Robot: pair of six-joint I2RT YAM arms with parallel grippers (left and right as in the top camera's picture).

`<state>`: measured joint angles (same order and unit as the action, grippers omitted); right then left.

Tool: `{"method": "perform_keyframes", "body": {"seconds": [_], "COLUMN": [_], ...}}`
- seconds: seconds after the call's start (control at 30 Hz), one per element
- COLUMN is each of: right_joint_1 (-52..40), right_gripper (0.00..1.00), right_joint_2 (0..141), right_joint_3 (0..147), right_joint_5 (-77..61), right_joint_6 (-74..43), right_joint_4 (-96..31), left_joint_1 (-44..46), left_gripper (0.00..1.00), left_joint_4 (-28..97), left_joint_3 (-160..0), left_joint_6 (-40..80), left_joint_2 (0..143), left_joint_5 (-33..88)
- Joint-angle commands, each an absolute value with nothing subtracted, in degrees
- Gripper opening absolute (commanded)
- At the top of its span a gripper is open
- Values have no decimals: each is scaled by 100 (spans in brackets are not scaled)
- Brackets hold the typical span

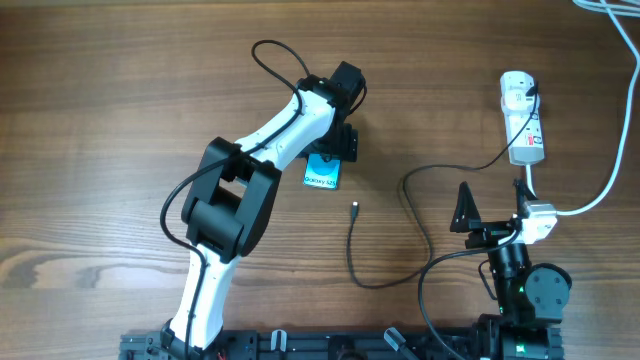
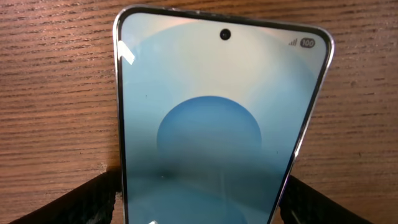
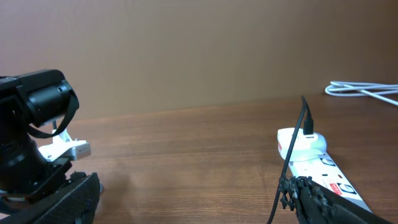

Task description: Plug charger to phone and switch on socket

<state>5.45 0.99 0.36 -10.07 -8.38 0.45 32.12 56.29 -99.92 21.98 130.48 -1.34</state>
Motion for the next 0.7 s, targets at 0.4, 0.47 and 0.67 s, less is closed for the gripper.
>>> {"method": "perform_keyframes", "body": {"seconds": [0.4,0.47,0.67], "right_joint_1": [558,558,558], "right_gripper": [100,100,100], "right_joint_2": [43,43,43], "right_joint_3": [30,30,30], "right_joint_5": [-1039,-1039,-1039], "right_joint_6": [-915,-913,-915], "right_joint_4": [78,75,78], "left_joint_1": [3295,3295,3295], "left_gripper": [86,87,91], "left_joint_4": [5966,5981,5979], "left_joint_3": [-9660,-9660,-9660], "left_joint_6": [1973,1973,1973], "left_joint_2": [13480,13480,13480], "left_joint_5": [58,58,58]}}
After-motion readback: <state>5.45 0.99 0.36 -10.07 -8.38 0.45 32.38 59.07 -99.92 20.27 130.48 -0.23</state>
